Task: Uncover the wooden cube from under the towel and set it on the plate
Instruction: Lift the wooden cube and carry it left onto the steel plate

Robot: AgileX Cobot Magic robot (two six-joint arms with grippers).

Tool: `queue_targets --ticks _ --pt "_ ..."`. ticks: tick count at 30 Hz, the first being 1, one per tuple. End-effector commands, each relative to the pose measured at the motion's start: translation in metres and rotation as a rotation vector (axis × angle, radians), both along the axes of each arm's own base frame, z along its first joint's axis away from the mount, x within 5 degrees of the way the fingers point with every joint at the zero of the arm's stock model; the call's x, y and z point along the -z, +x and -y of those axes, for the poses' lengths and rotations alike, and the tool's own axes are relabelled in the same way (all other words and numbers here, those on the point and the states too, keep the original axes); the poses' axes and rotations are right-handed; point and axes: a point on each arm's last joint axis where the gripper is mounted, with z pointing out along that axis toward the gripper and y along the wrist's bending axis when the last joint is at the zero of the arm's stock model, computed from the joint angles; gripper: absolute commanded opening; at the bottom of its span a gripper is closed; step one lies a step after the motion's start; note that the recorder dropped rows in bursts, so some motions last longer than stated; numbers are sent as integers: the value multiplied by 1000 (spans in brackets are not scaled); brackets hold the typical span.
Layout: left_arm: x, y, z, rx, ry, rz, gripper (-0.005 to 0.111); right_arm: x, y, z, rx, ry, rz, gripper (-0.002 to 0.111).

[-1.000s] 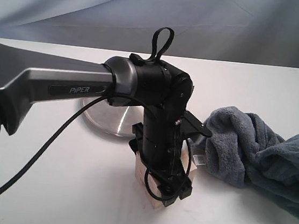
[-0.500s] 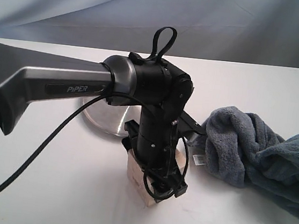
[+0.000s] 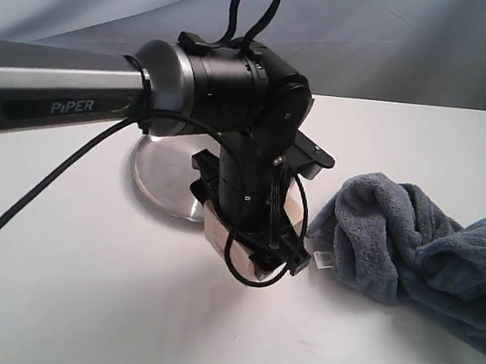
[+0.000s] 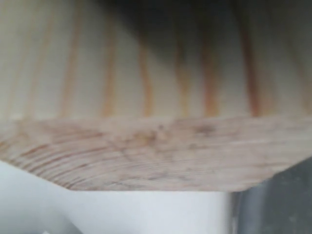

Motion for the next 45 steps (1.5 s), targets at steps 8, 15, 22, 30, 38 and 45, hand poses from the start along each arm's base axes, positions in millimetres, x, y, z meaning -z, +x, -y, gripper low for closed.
queue_targets --ticks 8,15,22,30,38,45 --pt "-36 37 -23 -249 -92 30 7 2 0 0 -5 9 -6 3" --pt "-37 59 -53 -335 -73 18 7 2 0 0 -5 9 -6 3" --pt "-36 78 -79 -430 -107 -16 7 2 0 0 -5 9 -6 3" --pt "-20 97 -94 -413 -76 -20 7 2 0 0 -5 9 -6 3" --pt "-14 129 -76 -412 -134 40 7 2 0 0 -5 9 -6 3" --pt "4 154 -61 -382 -167 80 7 2 0 0 -5 9 -6 3"
